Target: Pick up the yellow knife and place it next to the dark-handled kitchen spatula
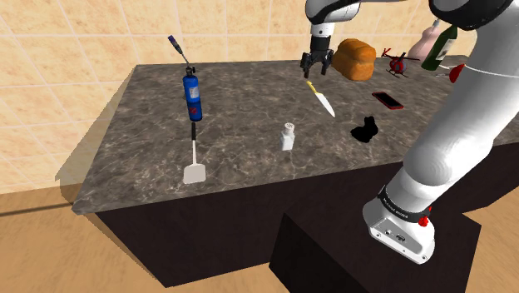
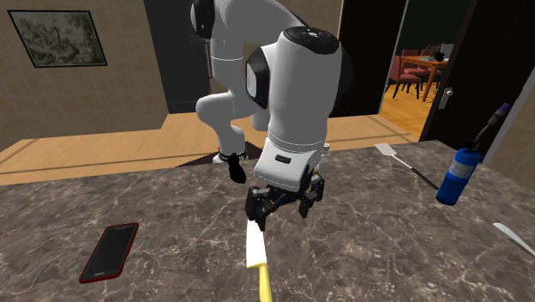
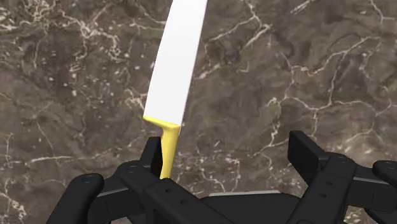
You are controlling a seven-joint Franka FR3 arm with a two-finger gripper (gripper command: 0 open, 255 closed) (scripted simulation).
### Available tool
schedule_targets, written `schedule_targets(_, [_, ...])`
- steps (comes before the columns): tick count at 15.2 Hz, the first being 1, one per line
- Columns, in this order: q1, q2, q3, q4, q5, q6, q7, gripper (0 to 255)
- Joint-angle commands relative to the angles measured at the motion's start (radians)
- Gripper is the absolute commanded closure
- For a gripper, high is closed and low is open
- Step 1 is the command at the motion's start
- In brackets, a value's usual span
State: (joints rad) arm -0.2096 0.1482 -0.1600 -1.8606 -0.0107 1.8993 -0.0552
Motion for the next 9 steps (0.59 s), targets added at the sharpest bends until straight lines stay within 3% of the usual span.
schedule_targets(1, [-0.013, 0.065, -0.011, 0.044, -0.002, 0.0, 0.004, 0])
schedule_targets(5, [-0.044, 0.209, -0.033, 0.162, 0.0, -0.017, 0.005, 0])
schedule_targets(9, [-0.046, 0.218, -0.033, 0.132, 0.001, 0.021, 0.004, 0])
